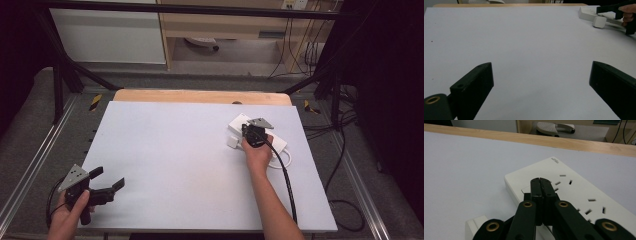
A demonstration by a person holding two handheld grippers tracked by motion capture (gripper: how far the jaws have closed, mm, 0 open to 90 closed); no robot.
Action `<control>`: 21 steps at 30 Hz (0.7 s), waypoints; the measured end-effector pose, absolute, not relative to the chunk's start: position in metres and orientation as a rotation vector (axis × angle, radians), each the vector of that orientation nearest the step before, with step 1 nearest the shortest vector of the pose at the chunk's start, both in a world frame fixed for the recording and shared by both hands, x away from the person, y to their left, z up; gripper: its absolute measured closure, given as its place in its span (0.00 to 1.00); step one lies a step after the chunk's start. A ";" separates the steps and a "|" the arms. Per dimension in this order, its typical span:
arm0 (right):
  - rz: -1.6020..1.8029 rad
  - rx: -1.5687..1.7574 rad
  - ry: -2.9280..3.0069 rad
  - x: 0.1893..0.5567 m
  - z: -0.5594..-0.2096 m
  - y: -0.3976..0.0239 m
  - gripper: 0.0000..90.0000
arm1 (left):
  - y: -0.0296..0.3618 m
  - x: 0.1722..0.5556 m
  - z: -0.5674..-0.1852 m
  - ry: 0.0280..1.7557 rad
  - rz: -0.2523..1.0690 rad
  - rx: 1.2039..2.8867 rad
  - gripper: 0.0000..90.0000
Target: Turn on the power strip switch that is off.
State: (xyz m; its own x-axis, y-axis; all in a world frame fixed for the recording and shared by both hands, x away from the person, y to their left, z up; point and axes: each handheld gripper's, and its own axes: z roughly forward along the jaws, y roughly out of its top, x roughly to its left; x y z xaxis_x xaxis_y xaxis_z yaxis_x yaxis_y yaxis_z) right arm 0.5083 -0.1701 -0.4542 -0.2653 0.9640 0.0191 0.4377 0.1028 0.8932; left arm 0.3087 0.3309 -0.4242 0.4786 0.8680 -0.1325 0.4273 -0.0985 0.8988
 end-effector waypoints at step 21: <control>1.086 1.347 1.780 0.509 -0.456 -0.168 1.00 | 0.331 0.309 -0.424 1.113 0.544 1.714 0.06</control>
State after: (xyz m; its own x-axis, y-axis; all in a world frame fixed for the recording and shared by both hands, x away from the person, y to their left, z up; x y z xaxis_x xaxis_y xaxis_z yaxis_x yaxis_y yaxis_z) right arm 0.5090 -0.1685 -0.4557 -0.2635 0.9646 -0.0136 0.4289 0.1298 0.8940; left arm 0.3085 0.3308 -0.4242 0.4789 0.8676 -0.1335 0.4274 -0.0976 0.8988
